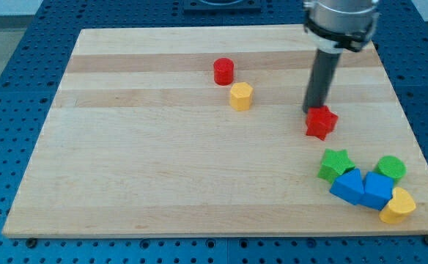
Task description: Move red star towards green circle
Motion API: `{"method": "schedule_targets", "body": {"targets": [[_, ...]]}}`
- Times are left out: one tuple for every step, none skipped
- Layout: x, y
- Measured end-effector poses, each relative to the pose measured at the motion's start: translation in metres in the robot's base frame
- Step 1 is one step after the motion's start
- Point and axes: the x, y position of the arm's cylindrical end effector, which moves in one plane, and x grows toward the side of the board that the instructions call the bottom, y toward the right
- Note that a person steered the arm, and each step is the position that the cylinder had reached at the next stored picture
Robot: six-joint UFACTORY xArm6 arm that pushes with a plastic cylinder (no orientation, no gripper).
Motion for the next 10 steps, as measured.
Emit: {"method": "schedule_targets", "body": {"targets": [[0.02,0.015],[0.031,0.018],[0.002,0.004],[-0.004,-0.03],[0.031,-0.039],[0.04,-0.037],[0.043,-0.016],[0.048,0.013],[0.048,0.026],[0.049,0.027]]}}
